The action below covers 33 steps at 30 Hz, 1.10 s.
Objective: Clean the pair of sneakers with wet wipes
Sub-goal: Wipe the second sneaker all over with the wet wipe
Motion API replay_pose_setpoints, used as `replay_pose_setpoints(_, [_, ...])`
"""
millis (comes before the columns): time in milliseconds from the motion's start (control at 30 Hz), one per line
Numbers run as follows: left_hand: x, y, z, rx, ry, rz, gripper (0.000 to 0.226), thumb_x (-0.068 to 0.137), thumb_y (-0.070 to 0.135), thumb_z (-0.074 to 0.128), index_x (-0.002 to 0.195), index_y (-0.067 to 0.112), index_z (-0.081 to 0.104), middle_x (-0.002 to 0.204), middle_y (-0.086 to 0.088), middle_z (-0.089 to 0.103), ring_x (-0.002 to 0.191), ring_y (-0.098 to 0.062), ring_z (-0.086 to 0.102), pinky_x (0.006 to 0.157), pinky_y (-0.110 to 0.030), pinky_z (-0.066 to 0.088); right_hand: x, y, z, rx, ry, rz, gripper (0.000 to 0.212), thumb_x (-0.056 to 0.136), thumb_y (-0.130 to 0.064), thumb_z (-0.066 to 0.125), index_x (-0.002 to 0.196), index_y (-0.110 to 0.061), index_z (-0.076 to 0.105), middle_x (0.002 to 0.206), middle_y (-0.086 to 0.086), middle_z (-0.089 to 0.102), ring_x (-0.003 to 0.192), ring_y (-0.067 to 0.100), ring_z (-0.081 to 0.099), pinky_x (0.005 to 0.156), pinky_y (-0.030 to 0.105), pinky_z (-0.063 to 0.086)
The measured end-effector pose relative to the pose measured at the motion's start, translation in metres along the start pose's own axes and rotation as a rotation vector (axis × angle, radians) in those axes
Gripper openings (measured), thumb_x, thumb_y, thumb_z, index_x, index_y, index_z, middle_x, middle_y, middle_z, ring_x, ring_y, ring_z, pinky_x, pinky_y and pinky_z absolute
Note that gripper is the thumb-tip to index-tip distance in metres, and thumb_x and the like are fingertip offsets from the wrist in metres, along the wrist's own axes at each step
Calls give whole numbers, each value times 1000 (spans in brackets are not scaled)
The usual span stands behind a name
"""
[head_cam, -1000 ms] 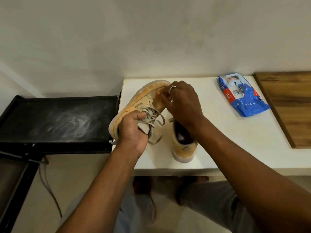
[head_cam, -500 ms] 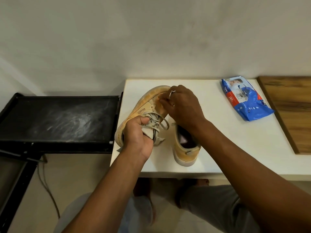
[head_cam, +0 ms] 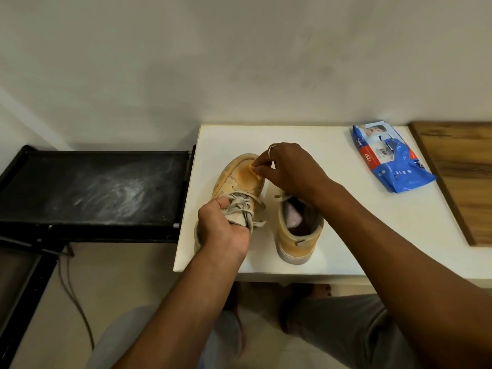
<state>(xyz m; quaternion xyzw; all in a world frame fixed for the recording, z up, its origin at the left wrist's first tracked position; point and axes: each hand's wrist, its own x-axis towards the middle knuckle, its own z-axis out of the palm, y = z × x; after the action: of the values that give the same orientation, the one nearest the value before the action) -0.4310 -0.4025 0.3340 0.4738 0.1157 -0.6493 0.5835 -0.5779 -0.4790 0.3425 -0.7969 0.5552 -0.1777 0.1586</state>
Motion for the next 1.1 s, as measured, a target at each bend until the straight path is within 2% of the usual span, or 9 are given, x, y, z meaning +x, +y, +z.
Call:
replay_pose_setpoints(133, [-2, -4, 4, -24, 74, -1, 46, 88, 6, 51, 134, 8, 46, 115, -20, 59, 94, -35, 64, 82, -43, 57, 14, -4, 0, 5, -190, 2, 18, 91, -35, 66, 106, -30, 74, 83, -20, 56, 69, -4, 48, 59, 9, 31])
replay_pose_setpoints(267, [-3, -4, 7, -31, 92, -17, 38, 90, 7, 50, 128, 7, 51, 109, -19, 62, 88, -32, 66, 71, -38, 58, 27, -15, 11, -69, -312, 55, 18, 86, -30, 71, 102, -23, 74, 93, -7, 70, 83, 11, 62, 75, 31, 53])
replay_pose_setpoints(333, [-2, -3, 8, -37, 105, -34, 36, 90, 9, 49, 126, 6, 52, 106, -18, 63, 86, -31, 67, 71, -37, 58, 30, -19, 18, -87, -297, 85, 14, 84, -26, 71, 97, -22, 75, 91, -2, 72, 84, 16, 64, 77, 38, 56])
replay_pose_setpoints(433, [0, -2, 8, -21, 100, -51, 33, 91, 11, 48, 124, 7, 54, 102, -17, 64, 83, -29, 67, 66, -35, 57, 35, -21, 28, -171, -182, 110, 13, 84, -25, 67, 95, -21, 72, 90, 0, 71, 83, 20, 64, 71, 35, 54])
replay_pose_setpoints(533, [2, -1, 8, -26, 110, -62, 31, 92, 14, 48, 122, 8, 55, 104, -17, 64, 85, -30, 67, 70, -37, 58, 40, -20, 36, -167, -159, 109, 14, 87, -25, 65, 99, -21, 72, 94, -1, 71, 84, 18, 64, 72, 33, 53])
replay_pose_setpoints(700, [11, 1, 7, -74, 105, -52, 36, 96, 33, 44, 121, 11, 58, 107, -17, 67, 90, -32, 69, 85, -45, 56, 41, -22, 29, -28, -442, 62, 12, 85, -29, 71, 96, -24, 73, 81, -20, 64, 75, 0, 58, 71, 22, 49])
replay_pose_setpoints(800, [13, 0, 8, -77, 99, -70, 45, 98, 46, 40, 129, 16, 51, 116, -16, 62, 93, -33, 66, 86, -46, 53, 45, -18, 25, -149, -366, 104, 8, 81, -30, 70, 89, -27, 73, 84, -12, 69, 80, 10, 62, 69, 33, 53])
replay_pose_setpoints(933, [15, -1, 10, -100, 128, -70, 49, 98, 50, 38, 135, 19, 45, 124, -16, 57, 90, -32, 62, 94, -50, 47, 52, -20, 34, -272, -225, 108, 15, 83, -28, 64, 95, -27, 73, 89, -5, 70, 81, 17, 64, 62, 30, 47])
replay_pose_setpoints(1100, [14, -2, 11, -120, 135, -73, 50, 99, 50, 36, 136, 18, 43, 124, -15, 56, 88, -30, 61, 96, -48, 46, 48, -21, 24, -72, -464, 77, 10, 85, -28, 69, 94, -28, 73, 89, -13, 70, 82, 8, 62, 73, 31, 53])
